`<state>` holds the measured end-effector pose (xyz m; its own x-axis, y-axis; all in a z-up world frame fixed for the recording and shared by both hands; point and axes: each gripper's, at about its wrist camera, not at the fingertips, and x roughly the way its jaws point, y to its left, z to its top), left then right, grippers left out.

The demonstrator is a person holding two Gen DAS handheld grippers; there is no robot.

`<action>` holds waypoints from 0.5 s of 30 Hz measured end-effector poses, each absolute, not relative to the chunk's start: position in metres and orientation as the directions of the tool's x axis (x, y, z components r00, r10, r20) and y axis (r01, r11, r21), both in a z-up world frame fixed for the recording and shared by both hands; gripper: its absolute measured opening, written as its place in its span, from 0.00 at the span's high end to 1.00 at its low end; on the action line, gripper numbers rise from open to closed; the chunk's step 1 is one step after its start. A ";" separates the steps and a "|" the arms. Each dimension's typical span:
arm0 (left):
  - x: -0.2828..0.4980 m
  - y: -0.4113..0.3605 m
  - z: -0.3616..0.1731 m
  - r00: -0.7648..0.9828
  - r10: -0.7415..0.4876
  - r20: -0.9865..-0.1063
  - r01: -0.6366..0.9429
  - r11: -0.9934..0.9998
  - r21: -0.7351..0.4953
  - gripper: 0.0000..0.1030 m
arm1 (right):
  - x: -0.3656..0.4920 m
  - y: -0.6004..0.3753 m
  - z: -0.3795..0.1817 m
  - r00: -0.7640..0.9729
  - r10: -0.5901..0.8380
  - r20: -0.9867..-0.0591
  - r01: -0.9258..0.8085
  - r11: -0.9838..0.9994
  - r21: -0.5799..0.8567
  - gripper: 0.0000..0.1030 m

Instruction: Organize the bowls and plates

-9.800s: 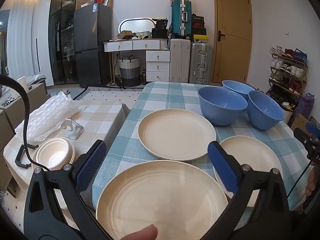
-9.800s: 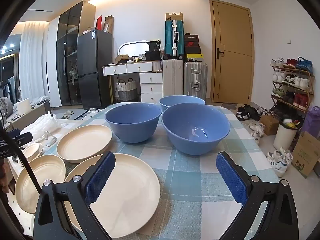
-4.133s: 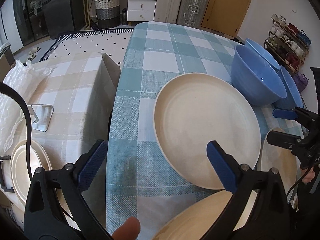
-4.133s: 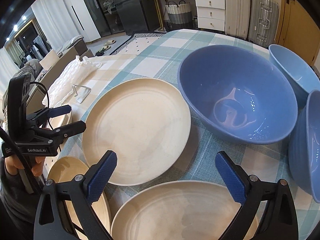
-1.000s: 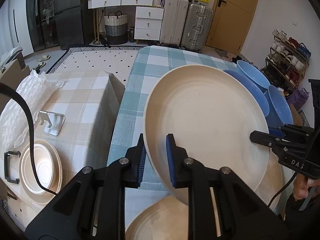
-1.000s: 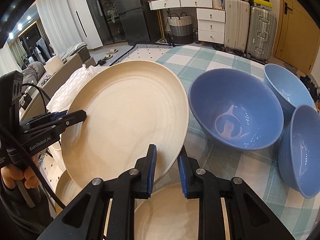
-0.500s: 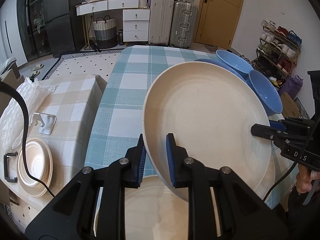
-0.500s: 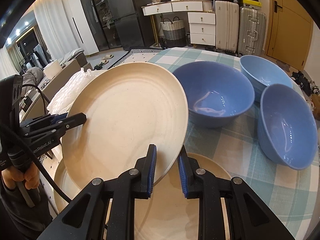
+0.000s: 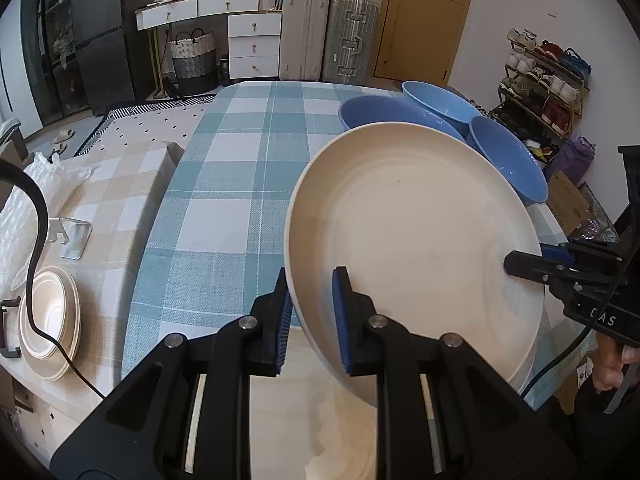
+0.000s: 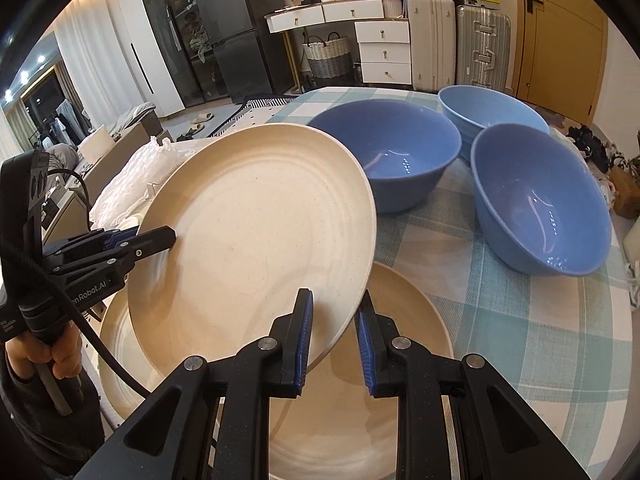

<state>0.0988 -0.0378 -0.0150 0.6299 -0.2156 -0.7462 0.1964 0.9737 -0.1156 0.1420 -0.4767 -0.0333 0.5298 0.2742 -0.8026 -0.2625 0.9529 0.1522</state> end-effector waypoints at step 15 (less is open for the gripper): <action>0.086 -0.068 -0.029 0.592 -0.250 -0.766 0.253 0.960 -0.119 0.84 | 0.113 -0.504 -0.043 0.527 0.260 -0.809 -0.207 0.963 0.174 0.79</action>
<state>0.0864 -0.0678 -0.0292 0.5923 -0.2504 -0.7658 0.2526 0.9603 -0.1186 0.1135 -0.5043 -0.0427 0.5269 0.2597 -0.8093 -0.2072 0.9627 0.1740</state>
